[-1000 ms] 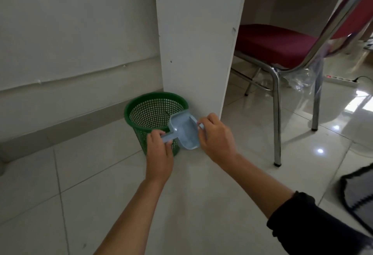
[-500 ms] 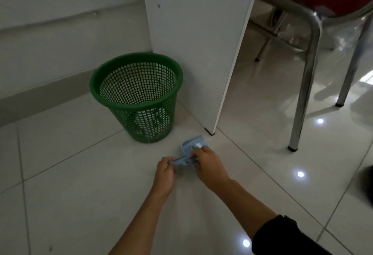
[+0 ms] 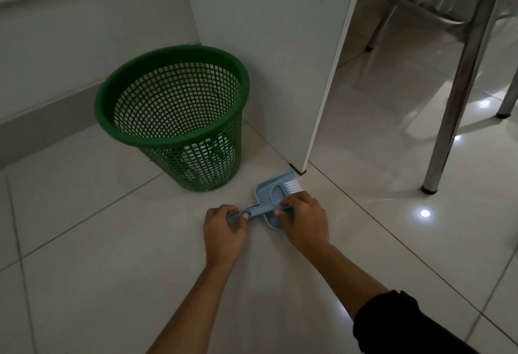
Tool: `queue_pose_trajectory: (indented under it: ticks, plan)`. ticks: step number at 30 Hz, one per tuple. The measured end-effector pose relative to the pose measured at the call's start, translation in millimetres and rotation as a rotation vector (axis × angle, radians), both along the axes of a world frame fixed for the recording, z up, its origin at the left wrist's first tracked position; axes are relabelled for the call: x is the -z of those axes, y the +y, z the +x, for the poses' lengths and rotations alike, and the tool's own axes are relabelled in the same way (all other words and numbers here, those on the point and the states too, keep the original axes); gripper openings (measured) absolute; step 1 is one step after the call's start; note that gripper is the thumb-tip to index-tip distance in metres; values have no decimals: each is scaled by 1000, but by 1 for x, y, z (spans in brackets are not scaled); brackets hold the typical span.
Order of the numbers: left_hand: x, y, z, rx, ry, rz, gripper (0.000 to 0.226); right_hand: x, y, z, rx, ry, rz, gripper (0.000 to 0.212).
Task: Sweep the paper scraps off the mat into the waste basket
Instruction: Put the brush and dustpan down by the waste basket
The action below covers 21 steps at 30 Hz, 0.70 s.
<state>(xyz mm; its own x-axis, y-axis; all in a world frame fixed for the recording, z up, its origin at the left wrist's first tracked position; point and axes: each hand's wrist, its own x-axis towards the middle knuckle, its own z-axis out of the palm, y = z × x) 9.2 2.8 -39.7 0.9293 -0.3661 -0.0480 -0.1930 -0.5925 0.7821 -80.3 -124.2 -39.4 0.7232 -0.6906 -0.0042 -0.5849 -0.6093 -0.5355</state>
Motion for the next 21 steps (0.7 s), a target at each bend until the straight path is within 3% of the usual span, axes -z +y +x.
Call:
queue_pose_trajectory:
  ticks: [6,11,15,21]
  plan:
    - [0,-3,5,-16,5,31,27,1,6,10,-96,-57,100,23]
    - [2,0,4,73,-12,84,34,2,0,3,-209,46,173,49]
    - [-3,1,1,141,3,157,37,-7,-5,-2,-281,112,184,53]
    - [-33,-5,-16,272,-153,284,37,-35,-13,-17,-123,82,67,41]
